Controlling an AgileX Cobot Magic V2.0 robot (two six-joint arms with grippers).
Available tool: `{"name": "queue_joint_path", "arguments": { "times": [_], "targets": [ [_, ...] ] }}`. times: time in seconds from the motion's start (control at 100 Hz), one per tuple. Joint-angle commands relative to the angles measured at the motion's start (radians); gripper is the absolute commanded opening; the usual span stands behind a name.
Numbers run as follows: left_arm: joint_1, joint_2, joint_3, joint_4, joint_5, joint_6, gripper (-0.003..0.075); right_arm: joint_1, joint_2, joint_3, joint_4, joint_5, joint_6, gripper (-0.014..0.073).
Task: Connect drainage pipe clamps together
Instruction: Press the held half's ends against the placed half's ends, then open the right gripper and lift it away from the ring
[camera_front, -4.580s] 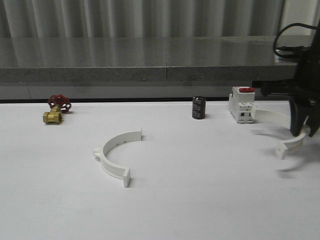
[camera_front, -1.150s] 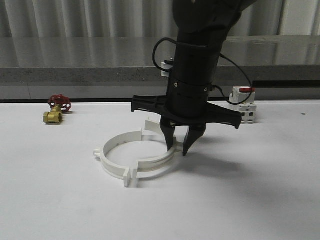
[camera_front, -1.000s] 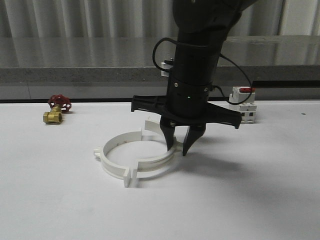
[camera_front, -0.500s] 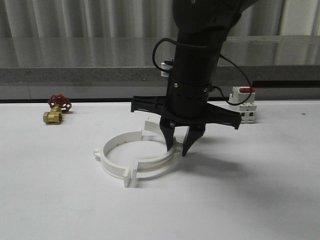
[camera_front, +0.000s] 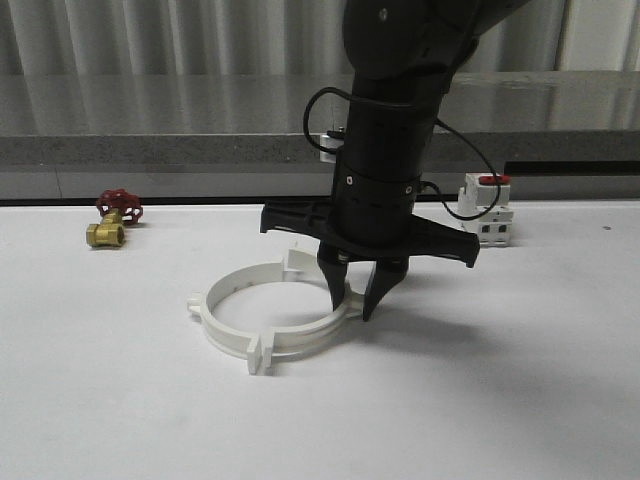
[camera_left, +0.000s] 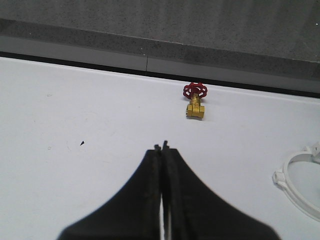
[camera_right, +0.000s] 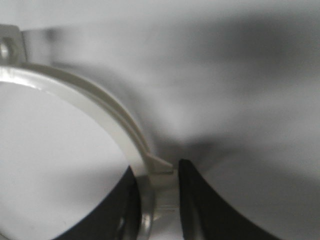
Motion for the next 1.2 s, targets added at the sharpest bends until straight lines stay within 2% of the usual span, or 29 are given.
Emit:
{"name": "queue_joint_path", "arguments": {
  "times": [0.0, 0.62, 0.69, 0.88, 0.95, 1.19],
  "targets": [
    [0.003, 0.007, -0.026, -0.001, -0.069, -0.006, -0.0020, 0.003, -0.052, -0.028, -0.001, -0.018, -0.016, 0.0098],
    [0.003, 0.007, -0.026, -0.001, -0.069, -0.006, -0.0020, 0.003, -0.052, -0.028, -0.001, -0.019, -0.045, 0.0105],
    [0.003, 0.007, -0.026, -0.001, -0.069, -0.006, -0.0020, 0.003, -0.052, -0.028, 0.000, -0.021, -0.045, 0.0148],
    [0.003, 0.007, -0.026, -0.001, -0.069, -0.006, -0.0020, 0.003, -0.052, -0.028, 0.026, -0.043, -0.075, 0.0377],
    [0.003, 0.007, -0.026, -0.001, -0.069, -0.006, -0.0020, 0.003, -0.052, -0.028, 0.038, -0.050, -0.078, 0.0433],
    [0.003, 0.007, -0.026, -0.001, -0.069, -0.006, -0.0020, 0.003, -0.052, -0.028, 0.045, -0.043, -0.078, 0.0446]
  ]
}}
